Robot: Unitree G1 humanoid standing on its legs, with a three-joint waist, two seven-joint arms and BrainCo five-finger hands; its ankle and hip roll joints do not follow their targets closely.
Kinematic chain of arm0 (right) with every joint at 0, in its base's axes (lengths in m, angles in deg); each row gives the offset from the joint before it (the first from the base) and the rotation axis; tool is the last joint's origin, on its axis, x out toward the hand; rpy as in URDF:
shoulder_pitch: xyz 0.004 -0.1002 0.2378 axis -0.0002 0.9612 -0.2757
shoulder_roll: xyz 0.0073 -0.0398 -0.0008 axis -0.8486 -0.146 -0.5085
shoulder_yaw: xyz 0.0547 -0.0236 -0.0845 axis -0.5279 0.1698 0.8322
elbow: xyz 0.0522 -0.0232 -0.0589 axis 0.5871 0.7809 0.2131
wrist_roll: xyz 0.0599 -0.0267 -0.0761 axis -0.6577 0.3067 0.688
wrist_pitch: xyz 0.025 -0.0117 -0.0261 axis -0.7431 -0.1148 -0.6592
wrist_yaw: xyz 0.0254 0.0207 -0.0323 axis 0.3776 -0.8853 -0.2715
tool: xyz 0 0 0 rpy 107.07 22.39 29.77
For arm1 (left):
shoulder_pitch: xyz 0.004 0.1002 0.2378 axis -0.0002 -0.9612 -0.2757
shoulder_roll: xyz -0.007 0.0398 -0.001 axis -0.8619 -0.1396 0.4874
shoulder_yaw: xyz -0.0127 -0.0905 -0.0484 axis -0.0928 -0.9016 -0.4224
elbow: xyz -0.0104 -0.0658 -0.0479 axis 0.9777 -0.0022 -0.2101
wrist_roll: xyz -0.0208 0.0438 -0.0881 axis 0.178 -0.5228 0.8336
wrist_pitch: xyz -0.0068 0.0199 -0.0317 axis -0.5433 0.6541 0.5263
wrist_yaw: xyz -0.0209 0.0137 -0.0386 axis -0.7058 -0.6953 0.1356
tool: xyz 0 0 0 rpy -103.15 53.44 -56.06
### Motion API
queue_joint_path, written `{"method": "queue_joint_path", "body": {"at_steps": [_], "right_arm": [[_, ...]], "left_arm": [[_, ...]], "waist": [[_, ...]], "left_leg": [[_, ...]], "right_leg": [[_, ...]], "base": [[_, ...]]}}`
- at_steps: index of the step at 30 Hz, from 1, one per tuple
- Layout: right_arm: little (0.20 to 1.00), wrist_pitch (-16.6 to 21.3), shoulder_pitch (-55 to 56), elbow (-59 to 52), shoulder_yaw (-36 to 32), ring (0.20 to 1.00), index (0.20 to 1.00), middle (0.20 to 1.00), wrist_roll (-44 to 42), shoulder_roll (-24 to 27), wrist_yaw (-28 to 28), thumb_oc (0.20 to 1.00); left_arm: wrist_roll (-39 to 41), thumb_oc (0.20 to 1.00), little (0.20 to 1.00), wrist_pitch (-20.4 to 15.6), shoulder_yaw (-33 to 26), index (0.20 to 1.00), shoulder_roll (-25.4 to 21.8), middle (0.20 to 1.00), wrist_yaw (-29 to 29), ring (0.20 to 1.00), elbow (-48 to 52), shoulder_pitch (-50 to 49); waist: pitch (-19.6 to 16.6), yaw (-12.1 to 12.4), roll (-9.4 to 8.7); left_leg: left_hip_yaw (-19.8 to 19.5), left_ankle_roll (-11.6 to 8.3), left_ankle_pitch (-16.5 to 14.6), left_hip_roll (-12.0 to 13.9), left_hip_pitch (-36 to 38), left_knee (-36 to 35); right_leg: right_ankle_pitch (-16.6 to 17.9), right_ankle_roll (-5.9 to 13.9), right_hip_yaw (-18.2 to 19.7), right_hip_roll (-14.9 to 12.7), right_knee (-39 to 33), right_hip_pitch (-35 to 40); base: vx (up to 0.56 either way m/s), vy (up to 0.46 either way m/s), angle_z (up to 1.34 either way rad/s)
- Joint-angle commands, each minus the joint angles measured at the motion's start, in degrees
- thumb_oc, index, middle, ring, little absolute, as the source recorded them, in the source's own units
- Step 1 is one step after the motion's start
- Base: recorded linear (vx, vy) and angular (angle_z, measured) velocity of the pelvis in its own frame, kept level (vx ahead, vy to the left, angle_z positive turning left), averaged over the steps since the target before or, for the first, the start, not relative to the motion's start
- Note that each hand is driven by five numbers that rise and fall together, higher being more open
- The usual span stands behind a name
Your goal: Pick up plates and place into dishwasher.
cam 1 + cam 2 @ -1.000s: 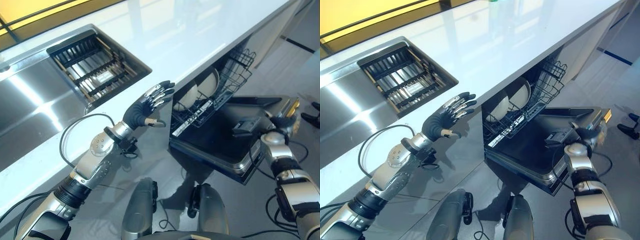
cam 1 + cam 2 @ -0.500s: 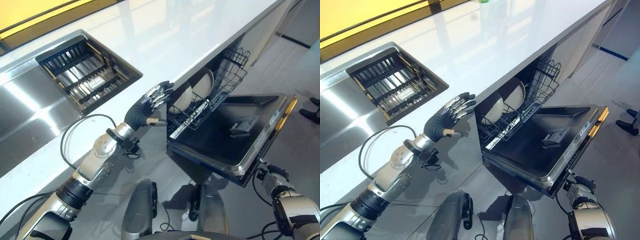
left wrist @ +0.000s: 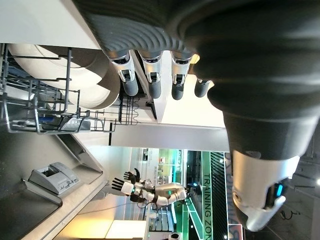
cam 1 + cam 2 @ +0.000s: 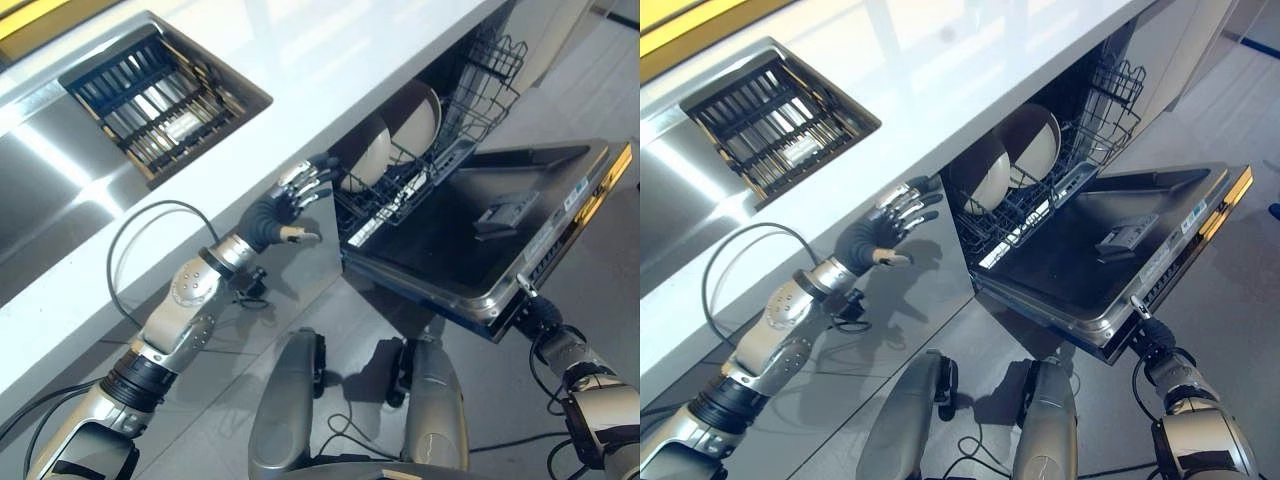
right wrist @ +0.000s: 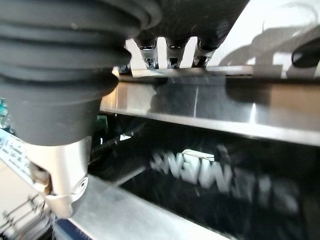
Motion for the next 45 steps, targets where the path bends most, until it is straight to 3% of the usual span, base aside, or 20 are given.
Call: {"method": "queue_joint_path", "body": {"at_steps": [1, 6, 9, 14, 17, 21, 22, 25, 29, 35, 39, 45], "right_arm": [[1.000, 0.5, -19.5, -14.8, 2.4, 1.000, 1.000, 1.000, -6.8, -5.1, 16.4, 1.000], [1.000, -2.1, -24.9, -18.7, 4.3, 1.000, 1.000, 1.000, -13.2, -4.6, 18.9, 1.000], [1.000, -2.3, -27.0, -19.6, 4.5, 1.000, 1.000, 1.000, -15.2, -5.3, 17.4, 1.000], [1.000, -2.4, -27.9, -19.0, 4.5, 1.000, 1.000, 1.000, -16.5, -6.2, 15.6, 1.000], [1.000, -2.3, -26.3, -17.9, 4.0, 1.000, 1.000, 1.000, -16.0, -7.1, 13.6, 1.000], [1.000, -2.4, -25.7, -17.5, 3.8, 1.000, 1.000, 1.000, -15.7, -7.3, 12.9, 1.000], [1.000, -2.2, -23.9, -14.2, 3.6, 1.000, 1.000, 1.000, -13.6, -8.3, 11.5, 1.000], [1.000, -2.0, -22.0, -11.5, 2.8, 1.000, 1.000, 1.000, -12.4, -9.0, 11.2, 1.000], [1.000, -0.2, -17.4, -9.6, 2.2, 1.000, 1.000, 1.000, -8.7, -11.7, 9.2, 1.000], [1.000, -1.2, -9.0, -8.5, 2.6, 1.000, 1.000, 1.000, -6.6, -15.8, 8.0, 1.000], [1.000, -2.8, -2.2, -8.2, 2.1, 1.000, 1.000, 1.000, -6.4, -19.7, 5.5, 1.000], [1.000, -5.3, 9.9, -9.8, 2.5, 1.000, 1.000, 1.000, 1.2, -23.9, 1.9, 1.000]], "left_arm": [[3.8, 1.000, 1.000, -1.9, -0.3, 1.000, -1.4, 1.000, 5.0, 1.000, 2.9, 0.7], [11.1, 1.000, 1.000, -3.6, -0.1, 1.000, -1.6, 1.000, 10.2, 1.000, 4.0, 1.7], [13.0, 1.000, 1.000, -3.5, 0.3, 1.000, -0.7, 1.000, 12.6, 1.000, 3.4, 2.3], [15.2, 1.000, 1.000, -5.8, 1.5, 1.000, -0.1, 1.000, 16.3, 1.000, 2.8, 2.8], [13.9, 1.000, 1.000, -4.8, 2.5, 1.000, 0.6, 1.000, 19.9, 1.000, 2.8, 2.5], [13.5, 1.000, 1.000, -4.6, 3.0, 1.000, 0.4, 1.000, 20.3, 1.000, 2.8, 2.5], [12.5, 1.000, 1.000, -2.9, 5.1, 1.000, 0.2, 1.000, 20.8, 1.000, 1.2, 2.9], [12.9, 1.000, 1.000, -1.1, 5.9, 1.000, 0.5, 1.000, 21.2, 1.000, -0.4, 2.5], [8.9, 1.000, 1.000, 0.0, 8.1, 1.000, 2.5, 1.000, 20.7, 1.000, -3.7, 0.4], [6.9, 1.000, 1.000, 2.9, 11.3, 1.000, 7.7, 1.000, 24.2, 1.000, -9.7, -4.6], [6.1, 1.000, 1.000, 2.8, 13.3, 1.000, 11.1, 1.000, 26.1, 1.000, -14.6, -8.1], [4.9, 1.000, 1.000, 2.6, 12.0, 1.000, 15.7, 1.000, 25.5, 1.000, -21.5, -13.2]], "waist": [[0.1, 4.2, 1.59], [-0.9, 5.5, 0.95], [-1.4, 6.0, 0.51], [-2.3, 6.6, 0.04], [-3.3, 6.9, -0.47], [-3.7, 7.0, -0.53], [-5.7, 7.0, -1.07], [-7.2, 7.0, -1.35], [-10.3, 6.5, -2.35], [-14.9, 4.7, -3.78], [-17.0, 3.0, -3.76], [-19.7, 1.1, -3.31]], "left_leg": [[4.3, 4.78, -5.6, -2.5, 5.4, -0.5], [3.6, 4.40, -6.0, -2.6, 6.1, -0.3], [3.2, 4.31, -6.2, -2.6, 6.4, 0.0], [2.8, 4.09, -6.2, -2.4, 7.1, -0.3], [2.5, 3.83, -6.0, -2.0, 8.8, -1.8], [2.3, 3.77, -5.7, -1.9, 9.7, -2.8], [2.3, 3.30, -4.0, -1.2, 12.4, -7.4], [2.3, 2.86, -2.0, -0.8, 15.8, -12.9], [3.1, 1.82, 2.5, -0.4, 21.0, -23.4], [4.2, 0.40, 7.8, 0.2, 28.4, -36.4], [4.8, -0.13, 11.1, 0.4, 32.2, -44.1], [5.6, -0.98, 14.9, 1.2, 36.6, -54.1]], "right_leg": [[-1.4, -2.84, 0.2, 1.4, -1.1, 3.8], [-1.4, -2.60, -0.9, 0.8, -1.4, 5.1], [-1.4, -2.48, -1.4, 0.6, -1.5, 5.8], [-1.3, -2.44, -1.9, 0.7, -2.2, 7.2], [-1.0, -2.48, -2.3, 1.2, -4.1, 9.7], [-0.7, -2.45, -2.6, 1.3, -5.2, 10.7], [0.6, -2.06, -2.8, 2.1, -9.7, 14.0], [2.3, -1.52, -3.0, 3.1, -15.0, 17.5], [6.4, -0.13, -2.5, 5.2, -26.4, 22.7], [11.0, 1.69, -1.3, 7.7, -41.0, 29.8], [14.6, 3.08, -0.1, 8.7, -48.2, 32.4], [19.0, 4.55, 1.2, 9.4, -56.3, 34.8]], "base": [[0.01, -0.029, -0.31], [0.03, -0.035, -0.12], [0.02, -0.027, -0.06], [0.02, -0.013, 0.09], [0.05, -0.015, 0.20], [0.05, 0.001, 0.30], [0.16, 0.021, 0.27], [0.15, 0.022, 0.18], [0.12, 0.003, 0.06], [0.12, 0.004, -0.01], [0.08, 0.037, -0.17], [0.06, 0.052, -0.19]]}}
